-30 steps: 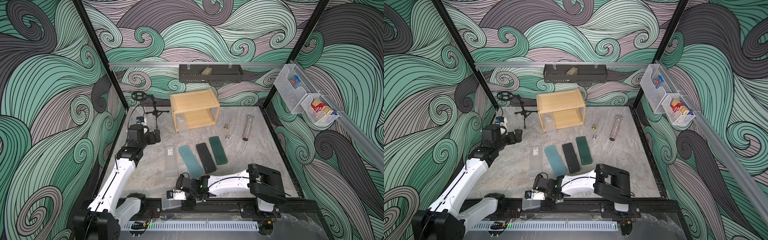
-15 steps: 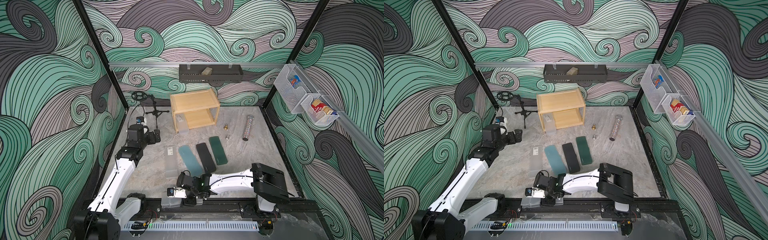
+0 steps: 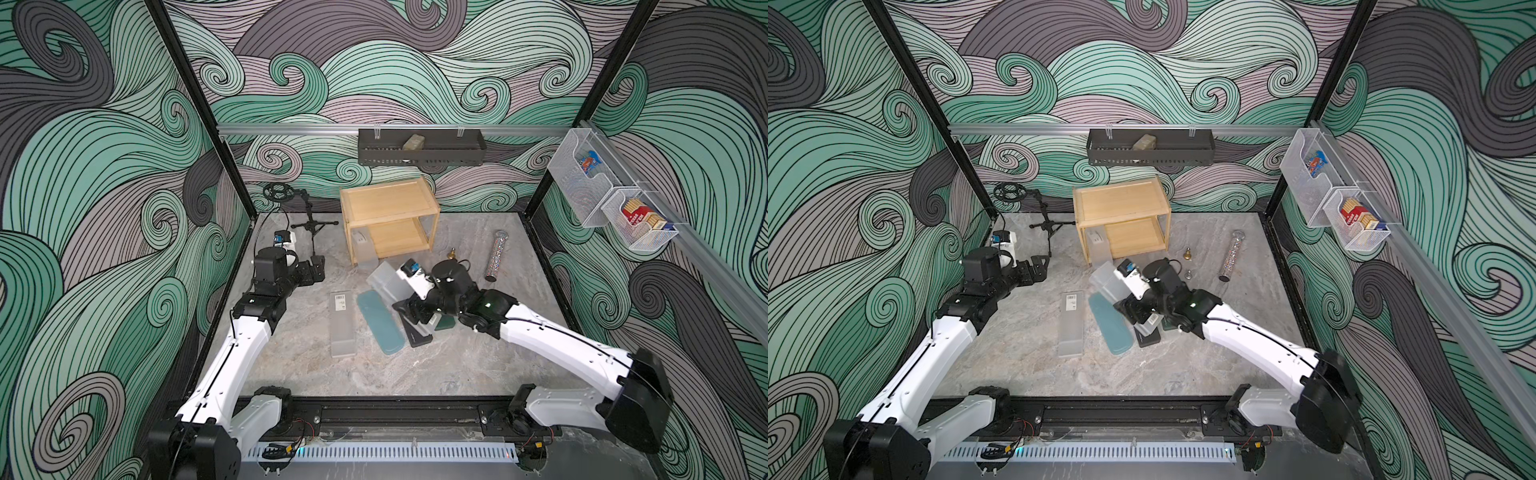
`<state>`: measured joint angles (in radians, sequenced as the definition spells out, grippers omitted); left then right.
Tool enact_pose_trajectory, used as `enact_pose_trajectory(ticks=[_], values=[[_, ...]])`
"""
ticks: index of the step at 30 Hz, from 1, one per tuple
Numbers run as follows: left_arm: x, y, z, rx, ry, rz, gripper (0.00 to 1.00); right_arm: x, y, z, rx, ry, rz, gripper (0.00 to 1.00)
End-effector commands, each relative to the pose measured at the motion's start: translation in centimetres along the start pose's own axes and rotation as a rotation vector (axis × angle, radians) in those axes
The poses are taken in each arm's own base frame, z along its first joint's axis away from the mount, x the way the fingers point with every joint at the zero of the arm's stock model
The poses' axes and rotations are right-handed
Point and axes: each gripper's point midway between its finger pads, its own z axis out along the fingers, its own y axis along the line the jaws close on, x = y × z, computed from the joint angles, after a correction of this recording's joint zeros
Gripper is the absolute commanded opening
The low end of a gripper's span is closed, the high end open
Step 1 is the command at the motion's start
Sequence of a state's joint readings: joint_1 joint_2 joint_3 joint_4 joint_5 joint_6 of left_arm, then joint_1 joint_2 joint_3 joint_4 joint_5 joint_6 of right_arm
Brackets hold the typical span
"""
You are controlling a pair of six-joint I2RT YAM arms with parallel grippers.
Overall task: Remove the pencil cases from the shelf
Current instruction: Place the pencil case at the center of the board.
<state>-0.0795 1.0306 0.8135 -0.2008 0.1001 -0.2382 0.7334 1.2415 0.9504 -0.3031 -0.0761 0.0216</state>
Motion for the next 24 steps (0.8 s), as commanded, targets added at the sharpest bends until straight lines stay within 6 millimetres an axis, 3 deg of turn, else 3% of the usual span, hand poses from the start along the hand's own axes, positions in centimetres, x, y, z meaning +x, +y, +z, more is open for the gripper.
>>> enact_pose_trajectory(ticks=[1,4,7,14,18,24], values=[[-1.1,-1.0,0.2,0.063,-0.019,-0.009,0.99,4.1,-6.1,-1.1,0.177,0.081,0.209,0.67],[-0.7,-1.3,0.6,0.084,-0.003,-0.014,0.98,7.2,-10.2,-2.3,0.297,0.118,0.332,0.67],[-0.4,-1.6,0.9,0.104,0.008,-0.03,0.98,10.2,-12.2,-2.9,0.361,0.151,0.429,0.67],[0.0,-3.0,1.0,0.174,0.001,-0.097,0.99,14.7,-14.4,-3.4,0.447,0.202,0.606,0.7],[-0.1,-3.3,1.2,0.183,-0.006,-0.105,0.99,15.6,-16.0,-4.0,0.503,0.21,0.657,0.7],[-0.1,-3.5,1.4,0.193,-0.013,-0.117,0.99,17.2,-15.9,-3.1,0.493,0.253,0.73,0.72]])
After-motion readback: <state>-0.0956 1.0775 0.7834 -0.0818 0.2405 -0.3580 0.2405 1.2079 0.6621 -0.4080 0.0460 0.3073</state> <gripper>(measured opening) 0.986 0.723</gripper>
